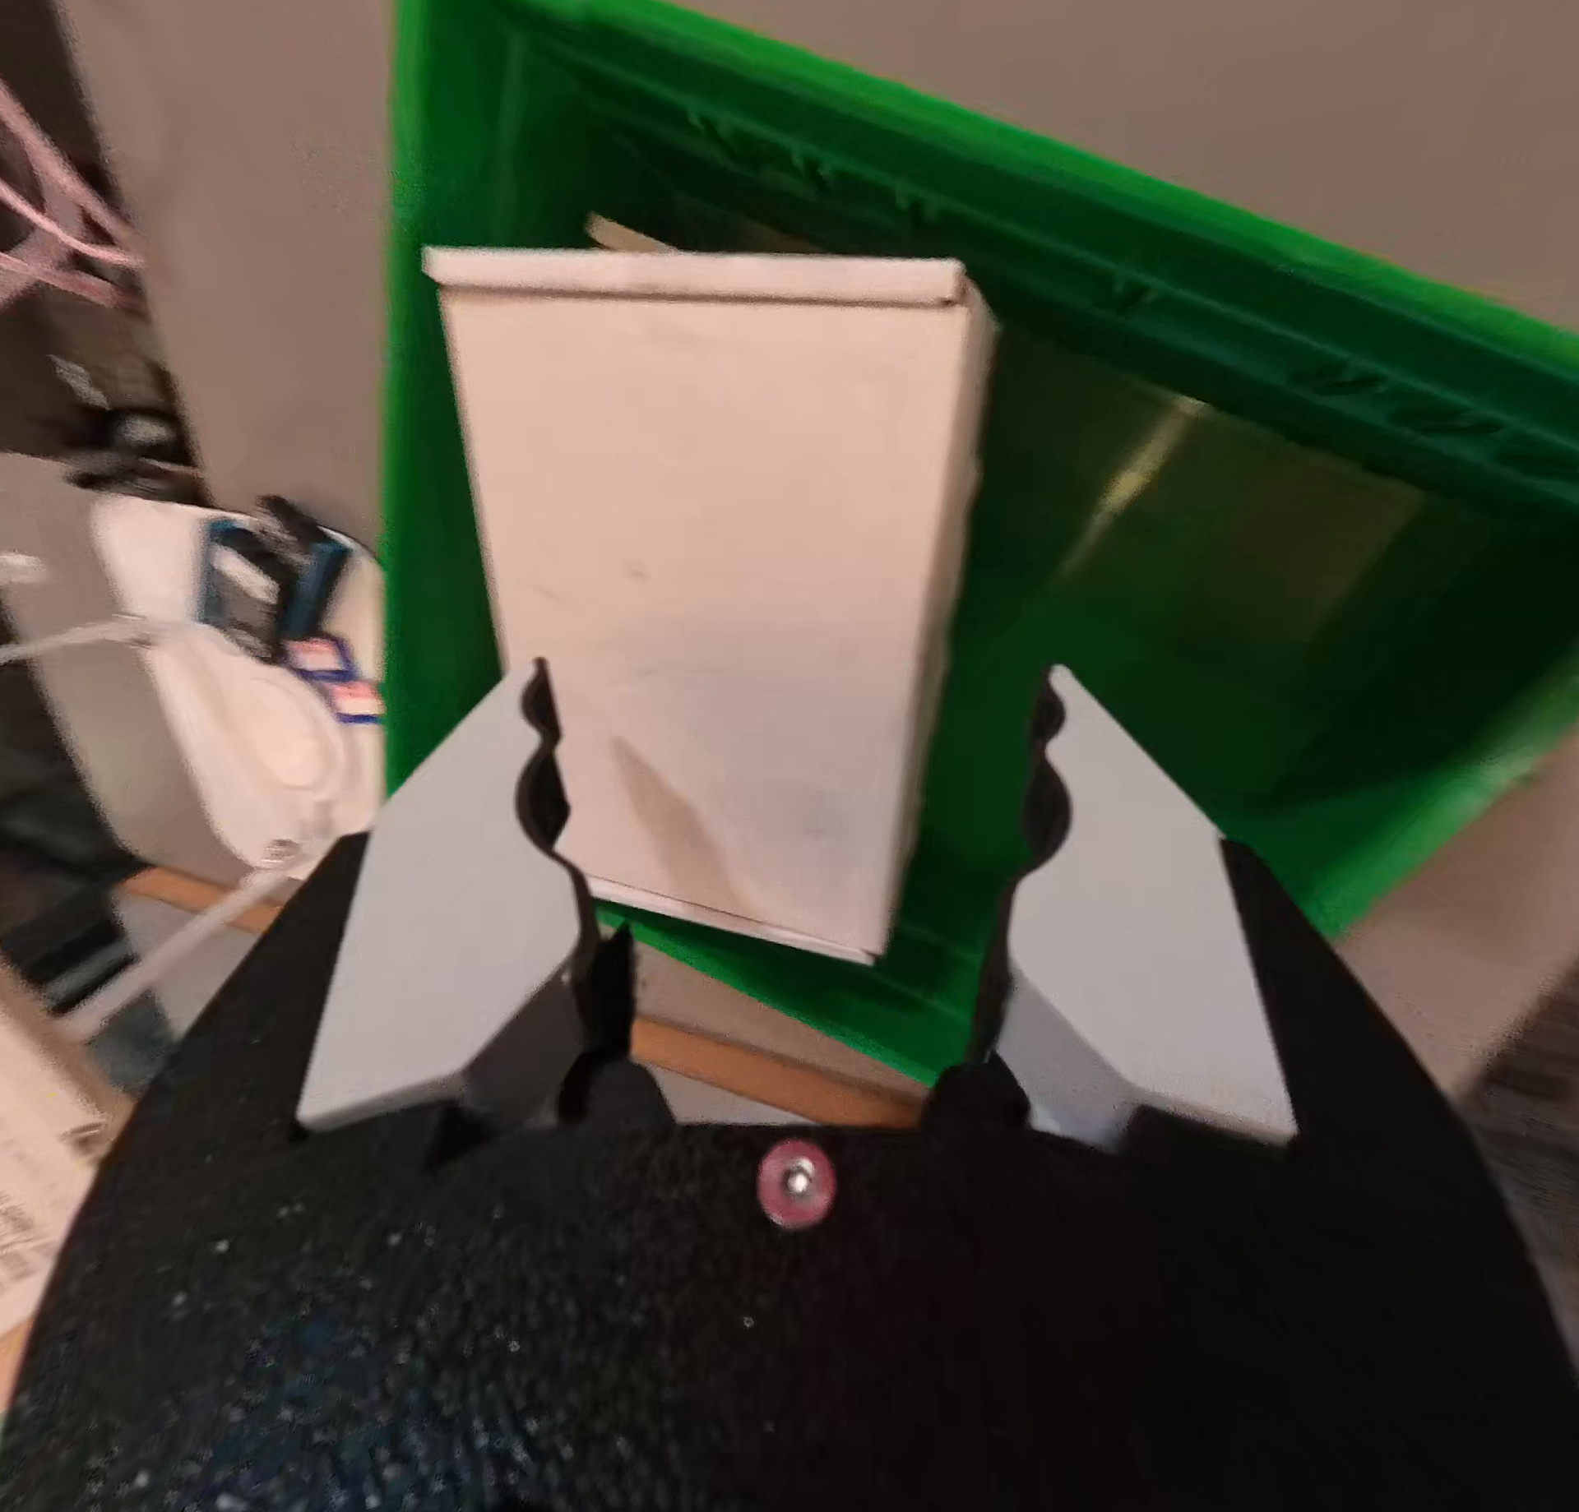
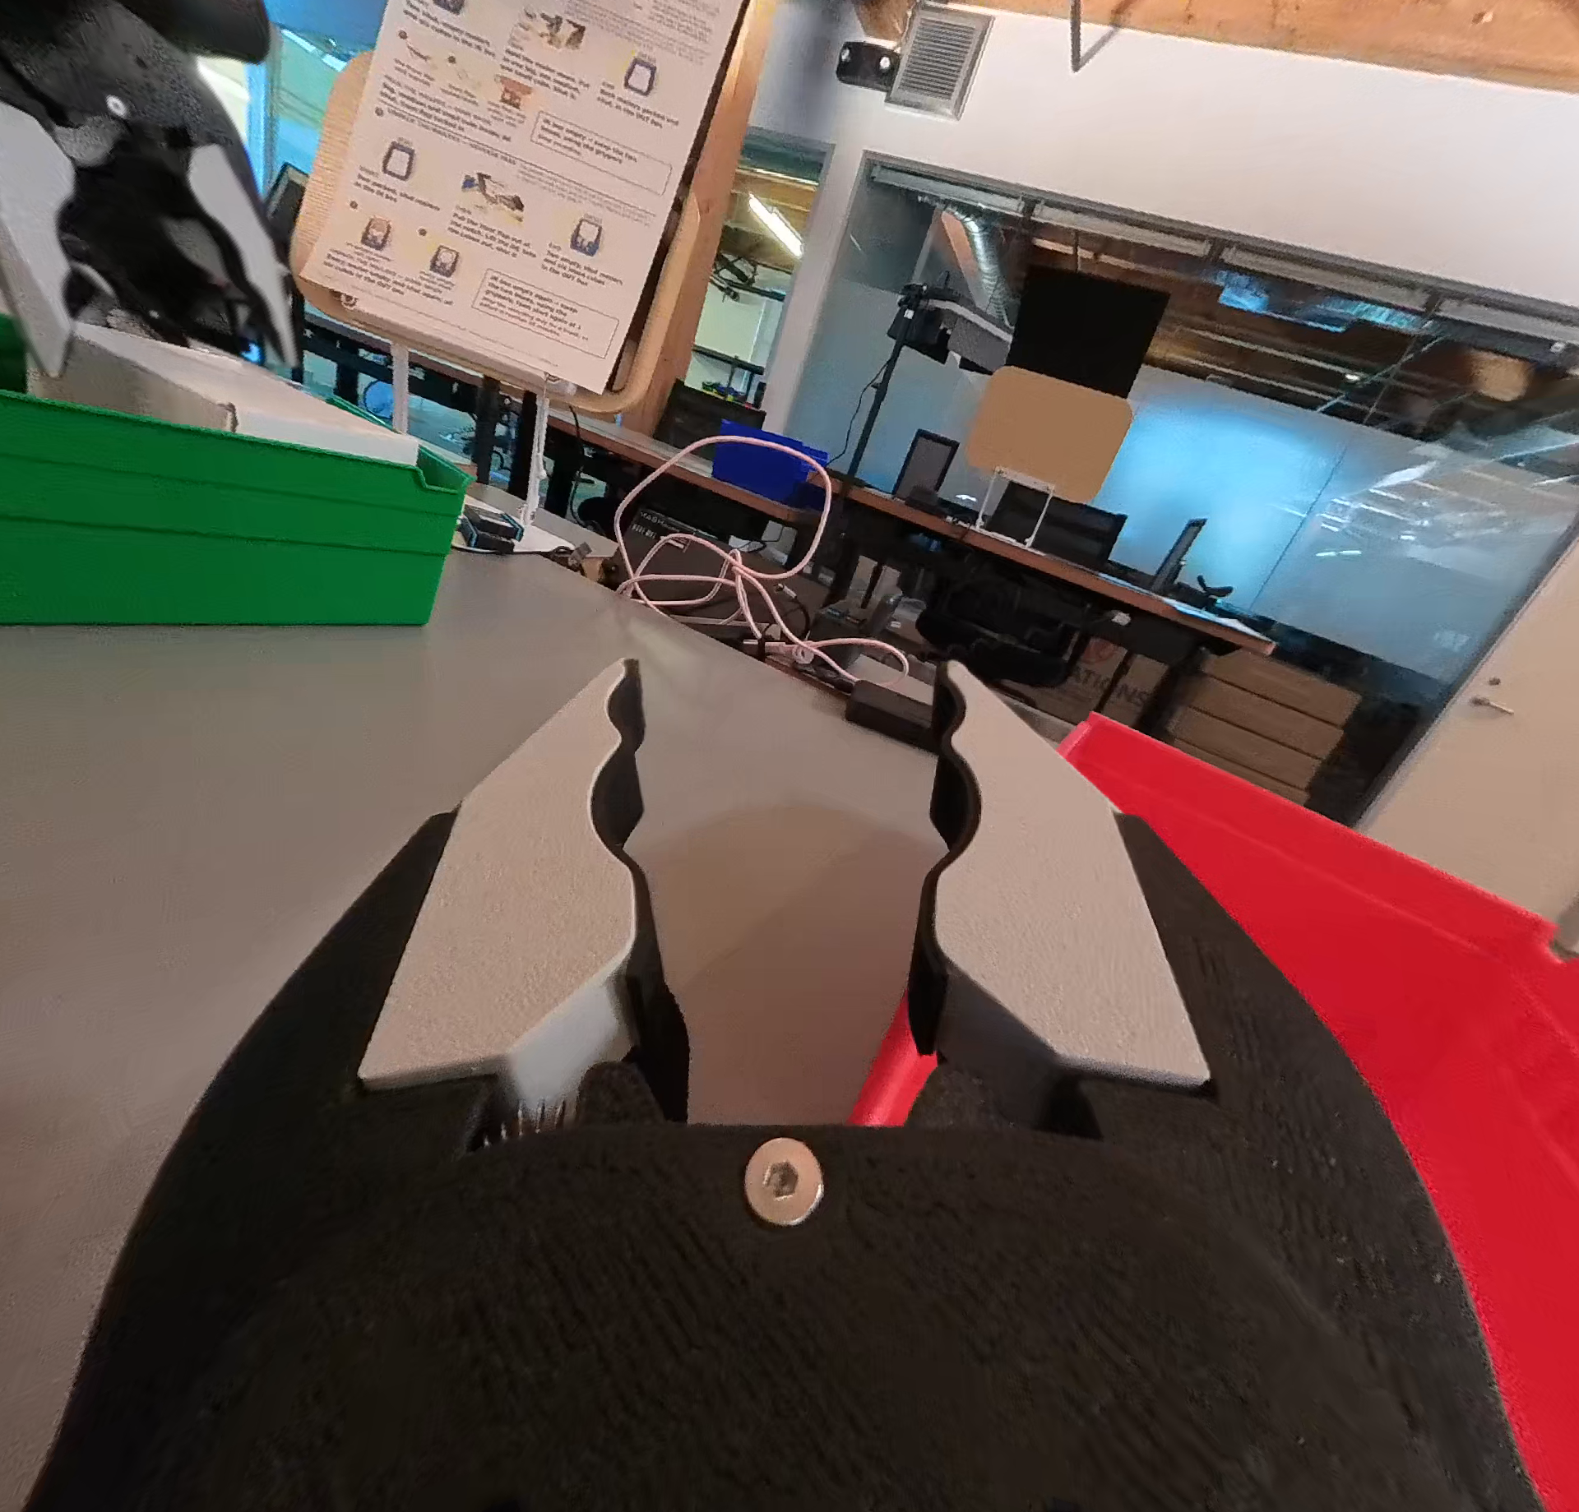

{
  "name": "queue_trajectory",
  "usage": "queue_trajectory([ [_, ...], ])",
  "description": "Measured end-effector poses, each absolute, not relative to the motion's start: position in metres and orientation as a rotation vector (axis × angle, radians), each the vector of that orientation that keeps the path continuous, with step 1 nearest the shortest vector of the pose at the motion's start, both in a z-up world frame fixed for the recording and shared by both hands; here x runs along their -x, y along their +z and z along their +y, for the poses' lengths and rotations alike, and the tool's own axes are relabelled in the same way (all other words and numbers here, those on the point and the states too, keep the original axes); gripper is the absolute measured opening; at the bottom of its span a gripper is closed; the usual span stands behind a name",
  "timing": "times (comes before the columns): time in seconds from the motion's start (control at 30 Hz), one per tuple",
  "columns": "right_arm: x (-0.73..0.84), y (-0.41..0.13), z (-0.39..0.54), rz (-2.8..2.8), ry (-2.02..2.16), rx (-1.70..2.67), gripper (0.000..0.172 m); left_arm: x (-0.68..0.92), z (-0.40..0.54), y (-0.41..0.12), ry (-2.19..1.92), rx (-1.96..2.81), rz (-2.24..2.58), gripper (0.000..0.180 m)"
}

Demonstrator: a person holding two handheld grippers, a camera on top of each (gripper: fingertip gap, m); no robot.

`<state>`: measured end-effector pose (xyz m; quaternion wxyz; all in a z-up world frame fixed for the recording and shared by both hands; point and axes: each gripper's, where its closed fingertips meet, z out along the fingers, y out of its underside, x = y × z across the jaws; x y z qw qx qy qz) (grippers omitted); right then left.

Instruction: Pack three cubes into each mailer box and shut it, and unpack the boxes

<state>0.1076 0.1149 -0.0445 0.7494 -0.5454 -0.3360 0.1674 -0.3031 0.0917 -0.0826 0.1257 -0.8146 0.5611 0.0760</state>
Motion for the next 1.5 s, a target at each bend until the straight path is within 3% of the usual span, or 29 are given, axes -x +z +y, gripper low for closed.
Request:
queue_trajectory([
  [0.13, -0.106, -0.047, 0.116, -0.740, 0.378, 1.200, 0.069, 0.312, 0.112, -0.095, 0.247, 2.407, 1.577, 0.134],
  [0.37, -0.100, -0.057, 0.117, -0.782, 0.403, 1.242, 0.071, 0.322, 0.109, -0.126, -0.002, 2.626, 1.481, 0.139],
  [0.4, -0.096, -0.057, 0.113, -0.807, 0.427, 1.236, 0.069, 0.321, 0.108, -0.126, -0.013, 2.622, 1.472, 0.138],
  [0.53, -0.074, -0.039, 0.075, -0.937, 0.502, 1.067, 0.035, 0.325, 0.102, -0.122, 0.087, 2.566, 1.516, 0.136],
  [0.67, -0.035, -0.046, 0.077, -1.005, 0.633, 1.210, 0.049, 0.324, 0.100, -0.087, 0.216, 2.476, 1.471, 0.134],
  [0.83, 0.008, 0.013, 0.083, -0.856, 1.116, 1.250, 0.043, 0.293, 0.121, -0.007, 0.320, 2.302, 1.346, 0.134],
  [0.97, 0.025, -0.032, 0.177, -0.708, 1.070, 1.504, 0.042, 0.217, 0.127, 0.016, 0.199, 2.148, 1.405, 0.134],
  [1.13, -0.008, -0.106, 0.270, -0.508, 0.800, 1.740, 0.037, 0.113, 0.129, -0.015, 0.040, 2.040, 1.560, 0.134],
  [1.5, -0.101, -0.106, 0.329, -0.494, 0.275, 1.674, 0.035, 0.007, 0.156, -0.113, -0.291, 2.056, 1.556, 0.133],
])
